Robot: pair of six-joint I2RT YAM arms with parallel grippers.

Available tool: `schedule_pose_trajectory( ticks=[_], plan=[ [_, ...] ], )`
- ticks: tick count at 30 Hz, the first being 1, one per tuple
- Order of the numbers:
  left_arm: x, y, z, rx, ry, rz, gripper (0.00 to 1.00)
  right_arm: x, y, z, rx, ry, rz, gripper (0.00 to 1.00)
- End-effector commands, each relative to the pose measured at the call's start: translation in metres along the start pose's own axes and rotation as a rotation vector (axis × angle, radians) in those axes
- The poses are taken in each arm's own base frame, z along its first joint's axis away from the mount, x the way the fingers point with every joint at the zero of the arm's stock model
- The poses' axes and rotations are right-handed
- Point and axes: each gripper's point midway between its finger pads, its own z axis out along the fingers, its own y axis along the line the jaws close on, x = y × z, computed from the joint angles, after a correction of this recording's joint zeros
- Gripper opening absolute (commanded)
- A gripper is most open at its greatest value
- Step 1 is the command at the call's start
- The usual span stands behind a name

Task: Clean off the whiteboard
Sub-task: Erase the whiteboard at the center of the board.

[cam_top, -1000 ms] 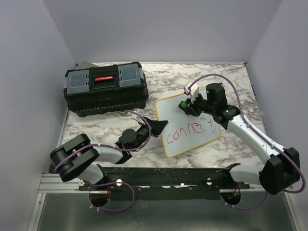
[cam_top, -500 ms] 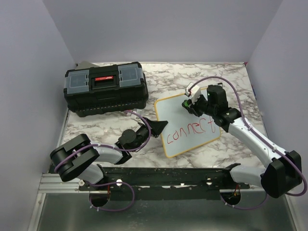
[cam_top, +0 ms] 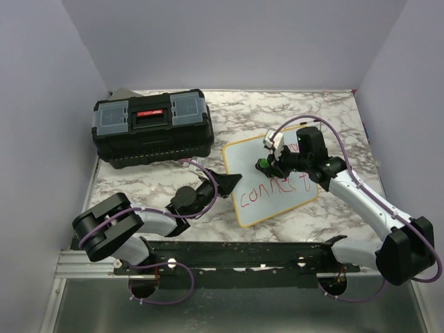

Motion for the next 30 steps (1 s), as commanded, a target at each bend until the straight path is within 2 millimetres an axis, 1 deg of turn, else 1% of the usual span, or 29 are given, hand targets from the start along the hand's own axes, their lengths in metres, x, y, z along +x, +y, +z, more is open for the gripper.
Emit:
schedule_pose_trajectory(
  ticks=[1, 3, 5, 7, 9, 12, 15, 18, 20, 22, 23, 26, 28, 30],
  plan=[
    [0.016, -0.023, -0.003, 0.129, 0.075, 0.106, 0.00, -0.014, -0.032, 0.009, 0.151, -0.029, 0.081, 0.01],
    [0.015, -0.022, -0.004, 0.127, 0.073, 0.106, 0.00, -0.025, -0.053, 0.006, 0.243, -0.042, 0.106, 0.01],
    [0.014, -0.023, -0.005, 0.128, 0.069, 0.107, 0.00, -0.028, -0.067, 0.005, 0.312, -0.033, 0.124, 0.01],
    [0.014, -0.022, -0.005, 0.127, 0.069, 0.110, 0.00, -0.021, -0.076, 0.006, 0.354, -0.002, 0.139, 0.01],
    [0.014, -0.023, -0.005, 0.129, 0.068, 0.110, 0.00, -0.009, -0.078, 0.008, 0.374, 0.034, 0.149, 0.01],
    [0.014, -0.022, -0.007, 0.129, 0.066, 0.110, 0.00, 0.013, -0.072, 0.010, 0.369, 0.094, 0.161, 0.01],
    [0.015, -0.022, -0.007, 0.130, 0.066, 0.109, 0.00, 0.031, -0.067, 0.006, 0.378, 0.147, 0.166, 0.01],
    [0.015, -0.021, -0.007, 0.131, 0.066, 0.108, 0.00, 0.049, -0.050, 0.006, 0.305, 0.196, 0.153, 0.01],
    [0.016, -0.021, -0.007, 0.133, 0.066, 0.104, 0.00, 0.056, -0.031, 0.009, 0.208, 0.212, 0.145, 0.01],
    [0.017, -0.021, -0.006, 0.134, 0.065, 0.100, 0.00, 0.057, -0.010, 0.012, 0.095, 0.200, 0.127, 0.01],
    [0.016, -0.021, -0.006, 0.134, 0.065, 0.098, 0.00, 0.056, 0.000, 0.012, 0.036, 0.190, 0.121, 0.01],
    [0.017, -0.021, -0.006, 0.135, 0.067, 0.098, 0.00, 0.047, 0.019, 0.013, -0.071, 0.143, 0.110, 0.01],
    [0.017, -0.021, -0.005, 0.134, 0.066, 0.098, 0.00, 0.038, 0.026, 0.014, -0.126, 0.110, 0.095, 0.01],
    [0.017, -0.021, -0.005, 0.133, 0.066, 0.100, 0.00, 0.029, 0.026, 0.016, -0.141, 0.086, 0.089, 0.01]
  ],
)
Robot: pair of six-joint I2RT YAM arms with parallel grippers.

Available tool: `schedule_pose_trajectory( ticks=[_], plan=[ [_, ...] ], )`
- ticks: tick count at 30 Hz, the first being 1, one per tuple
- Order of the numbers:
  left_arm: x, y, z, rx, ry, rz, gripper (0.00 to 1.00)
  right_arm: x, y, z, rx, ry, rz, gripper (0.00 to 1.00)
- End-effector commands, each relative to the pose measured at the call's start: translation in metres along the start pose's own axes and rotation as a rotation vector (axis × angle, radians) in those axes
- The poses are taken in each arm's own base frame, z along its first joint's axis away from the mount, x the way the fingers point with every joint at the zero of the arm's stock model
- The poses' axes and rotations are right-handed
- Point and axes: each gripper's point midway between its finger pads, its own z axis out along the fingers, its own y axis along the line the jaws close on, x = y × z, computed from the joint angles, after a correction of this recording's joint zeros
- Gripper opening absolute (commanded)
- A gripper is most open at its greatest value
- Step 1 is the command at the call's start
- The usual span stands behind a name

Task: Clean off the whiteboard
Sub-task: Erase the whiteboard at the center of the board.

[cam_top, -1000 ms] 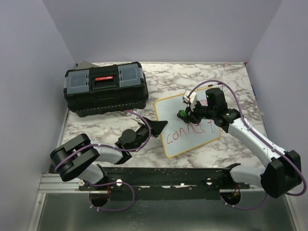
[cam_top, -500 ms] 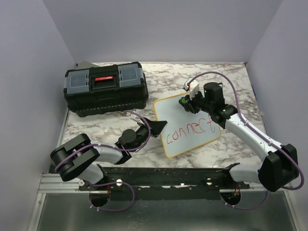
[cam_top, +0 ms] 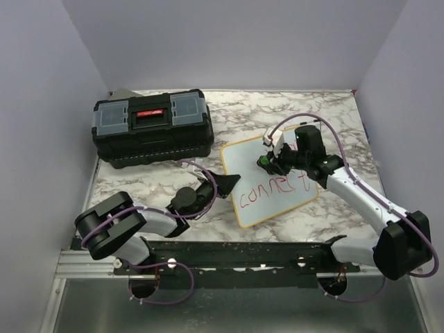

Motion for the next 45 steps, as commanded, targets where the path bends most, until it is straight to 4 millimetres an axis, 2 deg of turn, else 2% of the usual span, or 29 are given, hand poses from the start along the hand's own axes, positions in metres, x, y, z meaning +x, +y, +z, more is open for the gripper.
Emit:
schedule_pose_trajectory(
  ticks=[1, 3, 7, 9, 13, 17, 21, 23, 30, 34, 37, 42, 45],
  plan=[
    [0.016, -0.030, -0.004, 0.165, 0.075, 0.137, 0.00, 0.020, 0.049, 0.006, -0.245, 0.050, 0.041, 0.01],
    [0.016, -0.031, -0.004, 0.166, 0.075, 0.136, 0.00, 0.010, 0.038, 0.010, -0.200, 0.030, 0.053, 0.01],
    [0.016, -0.031, -0.004, 0.168, 0.077, 0.135, 0.00, -0.011, 0.002, 0.020, -0.042, 0.007, 0.128, 0.01],
    [0.015, -0.030, -0.006, 0.165, 0.075, 0.139, 0.00, -0.013, -0.010, 0.026, -0.002, 0.023, 0.160, 0.01],
    [0.014, -0.029, -0.009, 0.161, 0.074, 0.151, 0.00, -0.002, -0.030, 0.028, 0.085, 0.062, 0.209, 0.01],
    [0.013, -0.030, -0.009, 0.162, 0.072, 0.159, 0.00, 0.015, -0.044, 0.020, 0.153, 0.087, 0.234, 0.01],
    [0.013, -0.031, -0.008, 0.167, 0.073, 0.165, 0.00, 0.024, -0.040, 0.009, 0.164, 0.097, 0.219, 0.01],
    [0.012, -0.033, -0.007, 0.171, 0.071, 0.168, 0.00, 0.030, -0.032, 0.005, 0.140, 0.109, 0.206, 0.01],
    [0.008, -0.038, -0.006, 0.182, 0.064, 0.173, 0.00, 0.041, 0.037, -0.006, -0.193, 0.094, 0.133, 0.01],
    [0.007, -0.041, -0.004, 0.188, 0.068, 0.174, 0.00, 0.035, 0.046, -0.006, -0.238, 0.051, 0.126, 0.01],
    [0.007, -0.043, -0.003, 0.190, 0.070, 0.176, 0.00, 0.016, 0.030, -0.003, -0.158, -0.023, 0.138, 0.01],
    [0.008, -0.044, -0.003, 0.193, 0.077, 0.178, 0.00, -0.023, -0.024, -0.006, 0.119, -0.174, 0.162, 0.01],
    [0.009, -0.042, -0.004, 0.189, 0.083, 0.179, 0.00, -0.028, -0.047, -0.009, 0.228, -0.157, 0.200, 0.01]
  ],
)
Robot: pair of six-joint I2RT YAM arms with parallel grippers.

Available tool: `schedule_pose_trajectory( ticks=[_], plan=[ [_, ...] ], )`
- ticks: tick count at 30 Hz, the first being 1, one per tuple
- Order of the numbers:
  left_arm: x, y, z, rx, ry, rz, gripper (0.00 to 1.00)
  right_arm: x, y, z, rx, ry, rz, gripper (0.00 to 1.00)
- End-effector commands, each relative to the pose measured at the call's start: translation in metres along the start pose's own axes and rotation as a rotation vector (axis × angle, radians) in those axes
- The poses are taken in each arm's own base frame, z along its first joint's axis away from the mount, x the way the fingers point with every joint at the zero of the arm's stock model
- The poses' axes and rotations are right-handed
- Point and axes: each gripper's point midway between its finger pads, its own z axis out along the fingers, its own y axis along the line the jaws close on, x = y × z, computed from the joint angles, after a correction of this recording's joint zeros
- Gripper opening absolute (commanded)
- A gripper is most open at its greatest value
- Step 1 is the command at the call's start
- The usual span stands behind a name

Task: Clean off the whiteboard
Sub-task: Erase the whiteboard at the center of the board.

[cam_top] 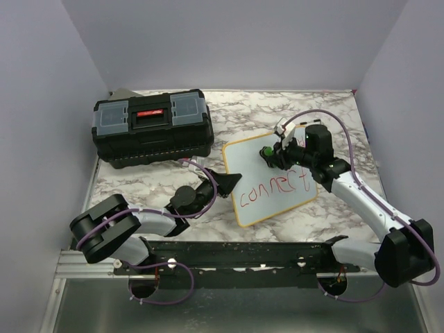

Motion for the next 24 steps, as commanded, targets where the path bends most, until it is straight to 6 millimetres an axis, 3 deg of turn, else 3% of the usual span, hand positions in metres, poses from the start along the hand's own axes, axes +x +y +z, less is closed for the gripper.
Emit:
schedule_pose_trajectory(
  ticks=[1, 3, 6, 8, 11, 13, 15, 24],
  plan=[
    [0.012, -0.032, -0.004, 0.156, 0.074, 0.131, 0.00, -0.016, -0.042, 0.004, 0.222, -0.033, 0.047, 0.01],
    [0.012, -0.032, -0.004, 0.158, 0.074, 0.132, 0.00, -0.013, -0.046, 0.001, 0.249, -0.020, 0.042, 0.01],
    [0.012, -0.032, -0.004, 0.158, 0.074, 0.132, 0.00, -0.010, -0.035, -0.008, 0.214, -0.014, 0.014, 0.01],
    [0.012, -0.032, -0.004, 0.156, 0.071, 0.130, 0.00, -0.015, -0.016, -0.014, 0.112, -0.015, -0.010, 0.01],
    [0.012, -0.030, -0.005, 0.153, 0.071, 0.126, 0.00, -0.033, 0.029, -0.027, -0.134, -0.051, -0.039, 0.01],
    [0.012, -0.030, -0.005, 0.152, 0.070, 0.126, 0.00, -0.045, 0.037, -0.033, -0.176, -0.073, -0.032, 0.01],
    [0.012, -0.030, -0.005, 0.151, 0.069, 0.123, 0.00, -0.045, 0.023, -0.032, -0.104, -0.056, -0.037, 0.01],
    [0.010, -0.033, -0.005, 0.156, 0.068, 0.123, 0.00, -0.006, -0.041, -0.020, 0.260, 0.020, 0.012, 0.01]
  ],
)
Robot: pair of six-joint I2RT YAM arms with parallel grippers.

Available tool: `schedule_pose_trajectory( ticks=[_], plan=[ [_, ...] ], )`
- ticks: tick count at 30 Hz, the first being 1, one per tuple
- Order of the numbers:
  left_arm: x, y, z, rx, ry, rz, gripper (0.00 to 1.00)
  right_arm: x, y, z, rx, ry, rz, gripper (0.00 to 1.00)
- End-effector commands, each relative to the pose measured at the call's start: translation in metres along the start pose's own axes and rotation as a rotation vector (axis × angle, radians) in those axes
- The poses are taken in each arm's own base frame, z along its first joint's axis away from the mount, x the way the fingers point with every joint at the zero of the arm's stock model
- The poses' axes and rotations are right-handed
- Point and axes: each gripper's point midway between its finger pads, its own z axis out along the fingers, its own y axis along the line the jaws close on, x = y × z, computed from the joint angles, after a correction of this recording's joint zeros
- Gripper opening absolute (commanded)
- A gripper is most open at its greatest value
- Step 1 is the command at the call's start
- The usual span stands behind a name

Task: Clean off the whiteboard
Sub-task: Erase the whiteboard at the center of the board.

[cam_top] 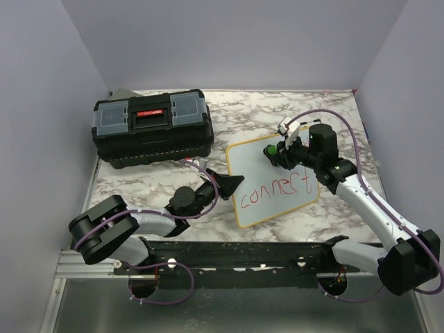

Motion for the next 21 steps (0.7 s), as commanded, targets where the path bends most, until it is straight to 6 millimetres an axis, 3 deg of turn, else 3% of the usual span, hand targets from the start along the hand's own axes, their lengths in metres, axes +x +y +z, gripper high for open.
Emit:
schedule_pose_trajectory(
  ticks=[1, 3, 8, 10, 13, 15, 17, 18, 21],
  plan=[
    [0.005, -0.016, -0.001, 0.072, 0.041, 0.055, 0.00, 0.022, -0.036, 0.001, 0.210, 0.056, 0.016, 0.01],
    [0.005, -0.016, -0.001, 0.070, 0.041, 0.058, 0.00, 0.027, -0.034, 0.001, 0.196, 0.076, -0.008, 0.01],
    [0.005, -0.017, 0.000, 0.072, 0.040, 0.058, 0.00, 0.043, 0.024, 0.000, -0.130, 0.079, -0.083, 0.01],
    [0.005, -0.017, 0.001, 0.074, 0.041, 0.056, 0.00, 0.046, 0.035, 0.000, -0.182, 0.064, -0.072, 0.01],
    [0.006, -0.017, 0.002, 0.073, 0.045, 0.050, 0.00, 0.034, 0.014, 0.008, -0.058, 0.017, -0.027, 0.01],
    [0.006, -0.017, 0.002, 0.072, 0.046, 0.046, 0.00, 0.023, -0.024, 0.010, 0.158, -0.019, 0.043, 0.01],
    [0.006, -0.017, 0.002, 0.073, 0.045, 0.046, 0.00, 0.017, -0.047, 0.008, 0.284, -0.033, 0.064, 0.01],
    [0.005, -0.017, 0.002, 0.071, 0.045, 0.046, 0.00, 0.008, -0.056, 0.007, 0.326, -0.061, 0.060, 0.01],
    [0.005, -0.017, 0.001, 0.068, 0.046, 0.054, 0.00, 0.011, -0.065, 0.005, 0.371, -0.039, 0.060, 0.01]
  ],
)
